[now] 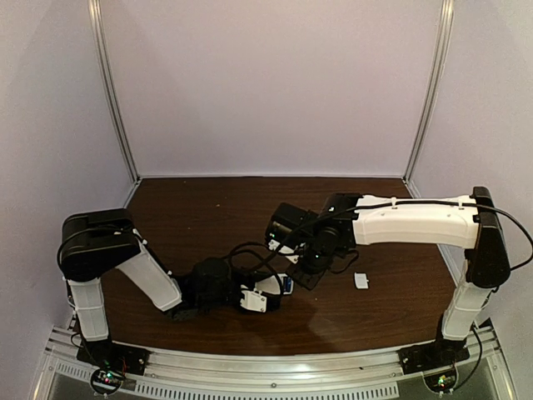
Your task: Unload the batteries from the remote control
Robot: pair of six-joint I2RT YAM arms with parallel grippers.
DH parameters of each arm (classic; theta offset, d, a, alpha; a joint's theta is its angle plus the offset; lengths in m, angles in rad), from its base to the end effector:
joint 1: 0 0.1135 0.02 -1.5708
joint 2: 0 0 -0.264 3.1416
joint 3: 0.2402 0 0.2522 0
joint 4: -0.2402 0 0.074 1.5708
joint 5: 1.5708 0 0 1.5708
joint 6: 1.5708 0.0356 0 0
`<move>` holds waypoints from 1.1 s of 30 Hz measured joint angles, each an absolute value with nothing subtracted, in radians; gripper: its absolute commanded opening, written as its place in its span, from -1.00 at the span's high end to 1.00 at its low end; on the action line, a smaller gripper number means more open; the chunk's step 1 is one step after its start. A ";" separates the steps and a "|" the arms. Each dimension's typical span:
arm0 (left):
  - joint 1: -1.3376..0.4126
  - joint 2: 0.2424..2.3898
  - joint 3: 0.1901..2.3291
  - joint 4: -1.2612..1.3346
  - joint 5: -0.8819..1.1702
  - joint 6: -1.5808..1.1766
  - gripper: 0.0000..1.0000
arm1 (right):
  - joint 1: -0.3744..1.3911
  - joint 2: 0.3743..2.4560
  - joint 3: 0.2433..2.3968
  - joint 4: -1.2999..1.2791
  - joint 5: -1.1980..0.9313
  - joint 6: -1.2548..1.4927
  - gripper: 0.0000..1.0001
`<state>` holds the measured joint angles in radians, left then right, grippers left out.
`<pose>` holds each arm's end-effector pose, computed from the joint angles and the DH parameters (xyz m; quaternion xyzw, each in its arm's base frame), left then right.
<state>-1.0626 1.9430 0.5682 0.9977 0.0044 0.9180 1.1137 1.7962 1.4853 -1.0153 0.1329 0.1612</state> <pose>0.1577 -0.2835 0.0905 0.6923 0.4526 -0.0424 0.5604 0.1618 0.3183 0.2470 -0.4468 0.8839 0.0195 0.1370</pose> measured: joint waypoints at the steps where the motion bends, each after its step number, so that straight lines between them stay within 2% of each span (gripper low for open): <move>1: -1.063 1.943 0.568 0.997 0.004 0.918 1.00 | 1.114 1.796 1.485 -1.015 0.133 0.161 1.00; 33: -1.062 1.943 0.568 0.995 0.007 0.918 1.00 | 1.099 1.779 1.446 -1.018 0.052 0.159 1.00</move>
<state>-1.0622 1.9430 0.5682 0.9955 0.0067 0.9176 1.0988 1.7786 1.4456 -1.0183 0.0517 0.1589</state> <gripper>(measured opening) 0.561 0.136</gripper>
